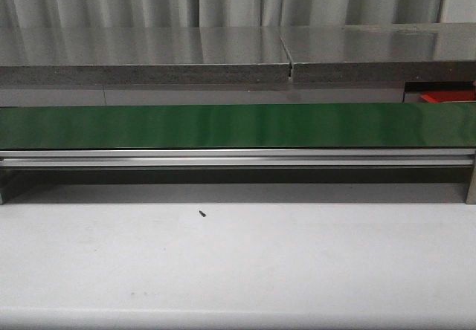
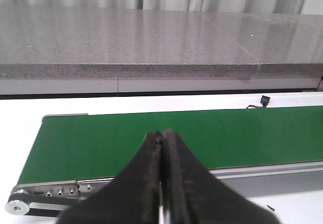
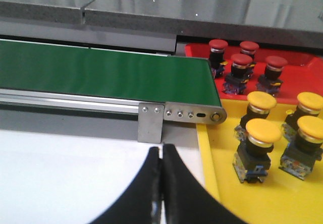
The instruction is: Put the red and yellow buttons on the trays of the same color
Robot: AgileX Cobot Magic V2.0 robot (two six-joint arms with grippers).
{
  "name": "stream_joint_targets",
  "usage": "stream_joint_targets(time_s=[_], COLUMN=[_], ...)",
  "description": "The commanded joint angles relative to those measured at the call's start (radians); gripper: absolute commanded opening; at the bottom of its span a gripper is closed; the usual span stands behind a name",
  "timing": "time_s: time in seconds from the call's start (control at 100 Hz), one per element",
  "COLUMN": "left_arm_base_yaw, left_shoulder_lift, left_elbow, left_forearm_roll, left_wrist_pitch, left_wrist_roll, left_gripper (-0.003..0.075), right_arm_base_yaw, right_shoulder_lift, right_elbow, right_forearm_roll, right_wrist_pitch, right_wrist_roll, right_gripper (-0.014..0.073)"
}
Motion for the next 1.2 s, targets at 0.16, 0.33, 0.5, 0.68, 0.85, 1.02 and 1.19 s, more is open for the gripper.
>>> stream_joint_targets(time_s=[0.16,0.33,0.5,0.68,0.85,1.02,1.19], left_arm_base_yaw=[-0.008,-0.008,-0.008,-0.008,-0.008,-0.008,-0.008], left_shoulder_lift=[0.005,0.005,0.005,0.005,0.005,0.005,0.005], left_elbow=[-0.027,-0.027,-0.027,-0.027,-0.027,-0.027,-0.027], left_forearm_roll=[-0.019,-0.019,-0.019,-0.019,-0.019,-0.019,-0.019], left_wrist_pitch=[-0.045,-0.045,-0.045,-0.045,-0.045,-0.045,-0.045], left_wrist_roll=[-0.003,-0.003,-0.003,-0.003,-0.003,-0.003,-0.003], left_gripper=[-0.0019,-0.0019,-0.0019,-0.0019,-0.0019,-0.0019,-0.0019], right_arm_base_yaw=[0.003,0.003,0.003,0.003,0.003,0.003,0.003], right_shoulder_lift=[-0.017,-0.017,-0.017,-0.017,-0.017,-0.017,-0.017], right_elbow=[0.009,0.009,0.009,0.009,0.009,0.009,0.009], right_forearm_roll=[-0.017,-0.012,-0.012,-0.012,-0.012,-0.012,-0.012], right_wrist_pitch=[-0.126,-0.125,-0.125,-0.125,-0.125,-0.125,-0.125], right_wrist_roll=[0.008,0.008,0.008,0.008,0.008,0.008,0.008], right_gripper=[-0.0068,-0.0068,-0.0068,-0.0068,-0.0068,-0.0068,-0.0068])
